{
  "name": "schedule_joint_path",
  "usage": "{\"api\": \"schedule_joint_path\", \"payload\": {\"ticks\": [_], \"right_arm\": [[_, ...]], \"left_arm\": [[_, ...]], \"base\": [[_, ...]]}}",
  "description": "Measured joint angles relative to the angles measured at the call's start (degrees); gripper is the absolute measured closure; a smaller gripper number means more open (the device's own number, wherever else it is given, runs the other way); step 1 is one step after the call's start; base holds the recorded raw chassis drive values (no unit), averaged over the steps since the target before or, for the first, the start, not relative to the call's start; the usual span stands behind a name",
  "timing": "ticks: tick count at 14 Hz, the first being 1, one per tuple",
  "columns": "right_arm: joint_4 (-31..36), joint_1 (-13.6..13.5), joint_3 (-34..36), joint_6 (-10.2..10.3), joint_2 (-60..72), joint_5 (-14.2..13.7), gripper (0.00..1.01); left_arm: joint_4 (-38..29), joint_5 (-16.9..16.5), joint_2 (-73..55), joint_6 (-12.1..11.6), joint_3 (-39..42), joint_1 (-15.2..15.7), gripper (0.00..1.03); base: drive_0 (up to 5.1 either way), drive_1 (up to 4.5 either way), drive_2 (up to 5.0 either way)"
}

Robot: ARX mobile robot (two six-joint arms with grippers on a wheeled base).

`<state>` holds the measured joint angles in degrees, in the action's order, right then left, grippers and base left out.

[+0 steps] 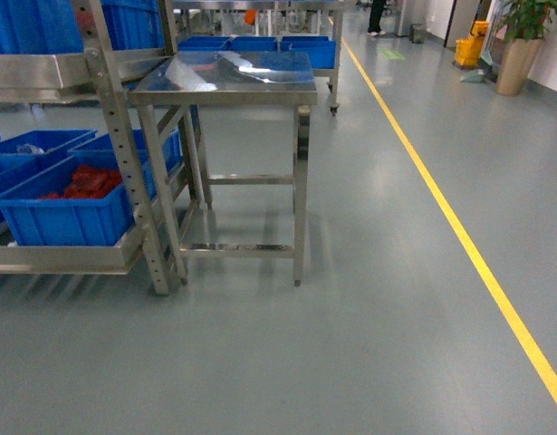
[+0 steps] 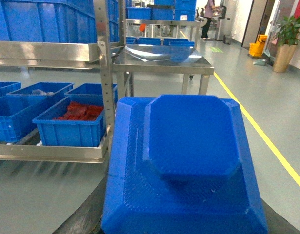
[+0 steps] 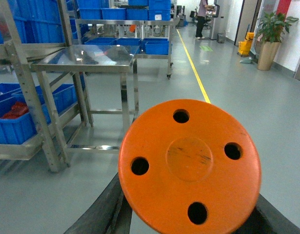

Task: Sort blue parts and orange caps into right shelf containers

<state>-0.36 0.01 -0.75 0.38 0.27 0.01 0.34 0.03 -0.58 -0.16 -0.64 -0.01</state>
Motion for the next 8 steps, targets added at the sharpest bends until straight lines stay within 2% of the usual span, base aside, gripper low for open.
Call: {"api": "schedule_joint_path", "payload": {"ticks": [8], "right_arm": [[-0.02, 0.0, 0.0, 0.0, 0.0, 0.0, 0.58]], "left_arm": [[0.09, 0.0, 0.0, 0.0, 0.0, 0.0, 0.61]], "base": [[0.1, 4.39, -4.3]]}}
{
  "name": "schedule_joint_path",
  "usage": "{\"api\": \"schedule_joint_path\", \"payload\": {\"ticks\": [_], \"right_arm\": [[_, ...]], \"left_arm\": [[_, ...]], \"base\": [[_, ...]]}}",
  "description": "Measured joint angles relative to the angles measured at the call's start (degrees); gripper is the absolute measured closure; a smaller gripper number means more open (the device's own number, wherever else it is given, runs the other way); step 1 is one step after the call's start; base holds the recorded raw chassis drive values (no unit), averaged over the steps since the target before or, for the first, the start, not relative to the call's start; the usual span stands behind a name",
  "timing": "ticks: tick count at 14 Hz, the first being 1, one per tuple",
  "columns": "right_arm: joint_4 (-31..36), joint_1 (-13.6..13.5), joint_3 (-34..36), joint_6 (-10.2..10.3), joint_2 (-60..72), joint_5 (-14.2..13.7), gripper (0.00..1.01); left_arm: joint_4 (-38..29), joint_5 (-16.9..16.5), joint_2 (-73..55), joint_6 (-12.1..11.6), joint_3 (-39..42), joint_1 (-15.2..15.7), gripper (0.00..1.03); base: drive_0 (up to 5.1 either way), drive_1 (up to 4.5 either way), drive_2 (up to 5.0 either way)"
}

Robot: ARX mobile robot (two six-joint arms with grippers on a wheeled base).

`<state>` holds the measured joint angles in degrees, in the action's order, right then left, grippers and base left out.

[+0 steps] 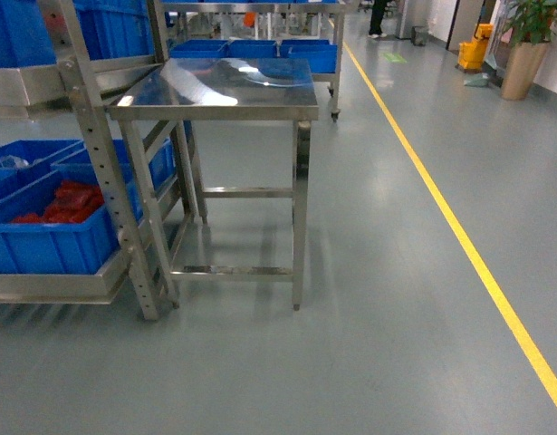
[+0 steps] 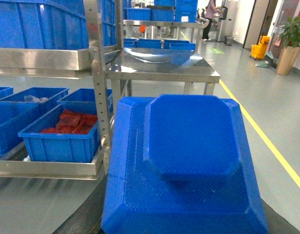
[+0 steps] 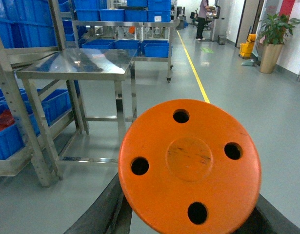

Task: Sort blue parts and orange caps into right shelf containers

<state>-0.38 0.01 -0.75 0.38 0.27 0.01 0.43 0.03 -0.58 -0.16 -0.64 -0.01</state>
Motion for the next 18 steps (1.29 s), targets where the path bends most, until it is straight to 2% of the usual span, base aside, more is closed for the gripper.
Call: {"api": "schedule_joint_path", "payload": {"ticks": [14, 16, 18], "right_arm": [[-0.15, 0.0, 0.0, 0.0, 0.0, 0.02, 0.58], [-0.26, 0.0, 0.0, 0.0, 0.02, 0.0, 0.58], [-0.17, 0.0, 0.0, 0.0, 0.02, -0.17, 0.58]], "left_arm": [[0.13, 0.0, 0.0, 0.0, 0.0, 0.0, 0.61], [0.24, -0.02, 0.0, 0.0, 0.0, 0.0, 0.61], [-0.31, -0.24, 0.0, -0.02, 0.0, 0.0, 0.61]], "base": [[0.0, 4.31, -4.3], [0.0, 0.0, 0.0], [-4.8, 2.59, 2.6]]}}
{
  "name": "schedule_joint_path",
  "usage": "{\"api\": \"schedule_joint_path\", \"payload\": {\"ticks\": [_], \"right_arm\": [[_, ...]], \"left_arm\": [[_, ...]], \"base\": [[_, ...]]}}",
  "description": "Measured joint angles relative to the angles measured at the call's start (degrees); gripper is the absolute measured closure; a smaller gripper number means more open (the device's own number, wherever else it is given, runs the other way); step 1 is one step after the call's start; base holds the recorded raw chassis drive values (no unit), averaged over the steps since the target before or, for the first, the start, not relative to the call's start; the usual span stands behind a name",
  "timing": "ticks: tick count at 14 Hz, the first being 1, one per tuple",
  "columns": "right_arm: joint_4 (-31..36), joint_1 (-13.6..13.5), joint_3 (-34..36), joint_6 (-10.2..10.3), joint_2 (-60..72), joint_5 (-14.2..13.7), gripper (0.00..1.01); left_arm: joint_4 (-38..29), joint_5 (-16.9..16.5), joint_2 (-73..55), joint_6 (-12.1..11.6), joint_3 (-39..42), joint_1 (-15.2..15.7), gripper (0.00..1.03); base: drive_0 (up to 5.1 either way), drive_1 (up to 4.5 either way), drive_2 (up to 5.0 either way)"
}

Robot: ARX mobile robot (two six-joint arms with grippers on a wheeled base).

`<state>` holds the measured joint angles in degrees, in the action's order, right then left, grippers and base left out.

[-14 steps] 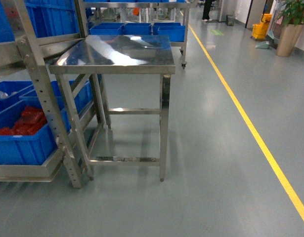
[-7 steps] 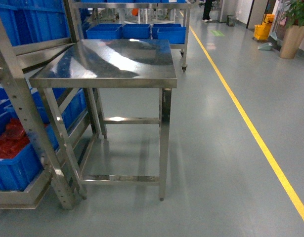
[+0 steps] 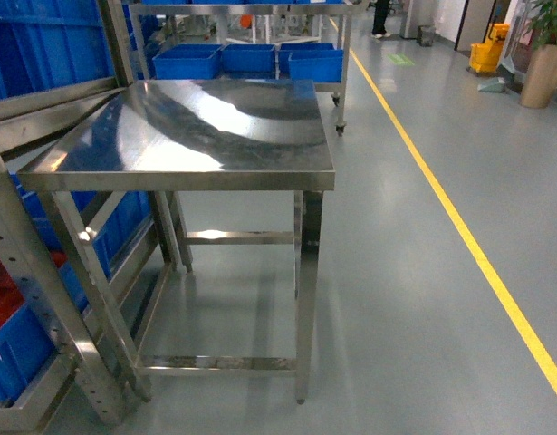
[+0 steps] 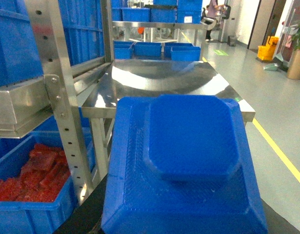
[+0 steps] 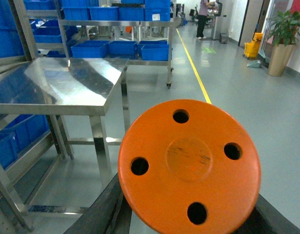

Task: Sort blue parts and orange caps into right shelf containers

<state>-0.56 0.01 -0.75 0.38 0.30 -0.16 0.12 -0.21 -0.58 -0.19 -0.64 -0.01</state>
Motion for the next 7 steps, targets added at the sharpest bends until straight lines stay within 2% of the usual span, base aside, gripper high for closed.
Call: {"api": "schedule_joint_path", "payload": {"ticks": [7], "right_arm": [[0.04, 0.0, 0.0, 0.0, 0.0, 0.04, 0.58]], "left_arm": [[0.31, 0.2, 0.0, 0.02, 0.0, 0.0, 0.61]], "base": [[-4.9, 2.58, 2.6]]}}
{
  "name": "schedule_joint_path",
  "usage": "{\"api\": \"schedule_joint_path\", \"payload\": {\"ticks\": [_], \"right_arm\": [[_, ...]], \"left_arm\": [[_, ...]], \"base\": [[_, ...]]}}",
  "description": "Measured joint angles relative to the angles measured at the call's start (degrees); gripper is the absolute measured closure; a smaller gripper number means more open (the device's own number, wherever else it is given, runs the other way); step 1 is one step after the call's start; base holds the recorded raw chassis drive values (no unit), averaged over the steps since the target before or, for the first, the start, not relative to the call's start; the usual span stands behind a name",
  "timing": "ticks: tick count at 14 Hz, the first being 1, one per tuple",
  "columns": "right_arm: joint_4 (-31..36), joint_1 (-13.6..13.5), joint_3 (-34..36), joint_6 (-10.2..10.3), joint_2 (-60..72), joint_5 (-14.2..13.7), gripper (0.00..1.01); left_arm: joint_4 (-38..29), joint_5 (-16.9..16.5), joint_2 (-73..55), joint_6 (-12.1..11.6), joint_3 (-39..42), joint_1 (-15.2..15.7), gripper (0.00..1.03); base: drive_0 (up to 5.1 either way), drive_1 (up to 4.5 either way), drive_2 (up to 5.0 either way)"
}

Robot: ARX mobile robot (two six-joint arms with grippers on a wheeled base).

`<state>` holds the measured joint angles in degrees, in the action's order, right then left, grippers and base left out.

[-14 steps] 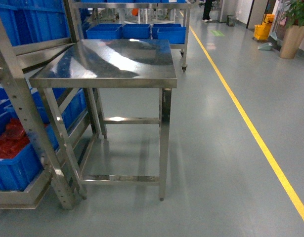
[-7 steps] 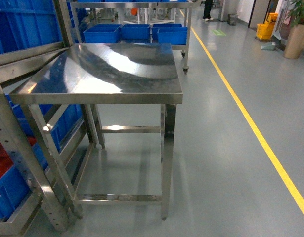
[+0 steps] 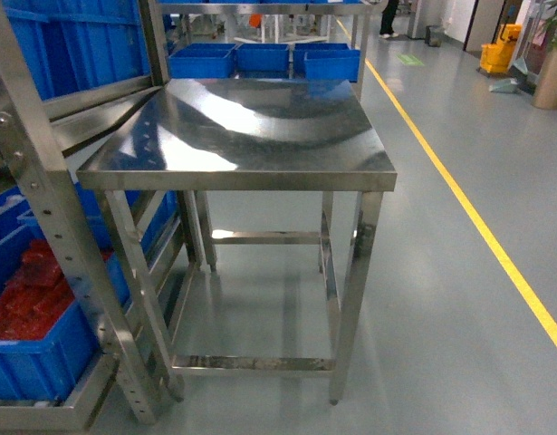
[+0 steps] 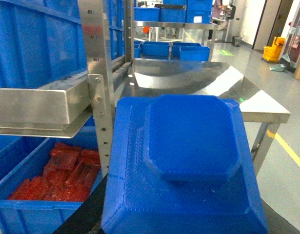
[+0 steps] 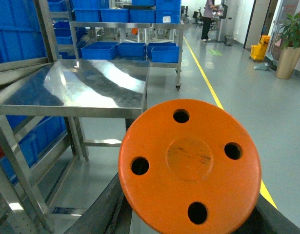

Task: Sort blue parts and orange caps into right shelf containers

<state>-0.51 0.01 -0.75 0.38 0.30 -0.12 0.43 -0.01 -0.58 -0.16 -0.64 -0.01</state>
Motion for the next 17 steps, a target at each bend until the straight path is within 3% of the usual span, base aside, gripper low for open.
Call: {"api": "schedule_joint_path", "payload": {"ticks": [17], "right_arm": [[0.07, 0.0, 0.0, 0.0, 0.0, 0.04, 0.58]], "left_arm": [[-0.04, 0.02, 0.0, 0.0, 0.0, 0.0, 0.61]], "base": [[-5.0, 2.45, 2.4]]}}
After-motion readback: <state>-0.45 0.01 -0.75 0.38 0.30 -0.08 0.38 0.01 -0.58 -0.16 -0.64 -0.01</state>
